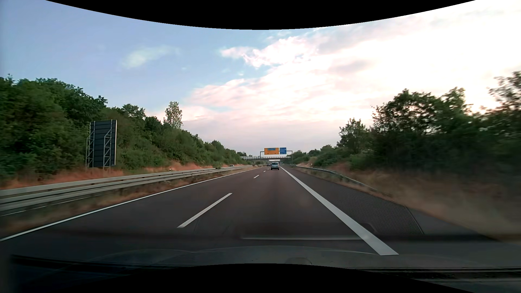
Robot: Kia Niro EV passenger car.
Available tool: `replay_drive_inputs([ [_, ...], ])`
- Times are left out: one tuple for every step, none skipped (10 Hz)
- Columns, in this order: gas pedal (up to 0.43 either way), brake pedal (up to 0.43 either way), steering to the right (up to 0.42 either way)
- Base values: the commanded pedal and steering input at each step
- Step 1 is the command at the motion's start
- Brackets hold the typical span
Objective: Follow the waypoints while adhering to traffic rules and regulations
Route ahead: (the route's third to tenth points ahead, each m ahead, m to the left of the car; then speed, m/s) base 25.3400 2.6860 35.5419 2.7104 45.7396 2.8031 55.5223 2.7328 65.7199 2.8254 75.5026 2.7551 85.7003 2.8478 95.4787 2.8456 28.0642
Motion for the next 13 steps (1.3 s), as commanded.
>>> replay_drive_inputs([
  [0.169, 0.000, -0.004],
  [0.169, 0.000, -0.004],
  [0.169, 0.000, -0.004],
  [0.169, 0.000, -0.004],
  [0.169, 0.000, -0.004],
  [0.169, 0.000, -0.004],
  [0.169, 0.000, -0.004],
  [0.169, 0.000, -0.004],
  [0.169, 0.000, -0.004],
  [0.169, 0.000, -0.004],
  [0.169, 0.000, -0.003],
  [0.169, 0.000, -0.003],
  [0.169, 0.000, -0.003],
])
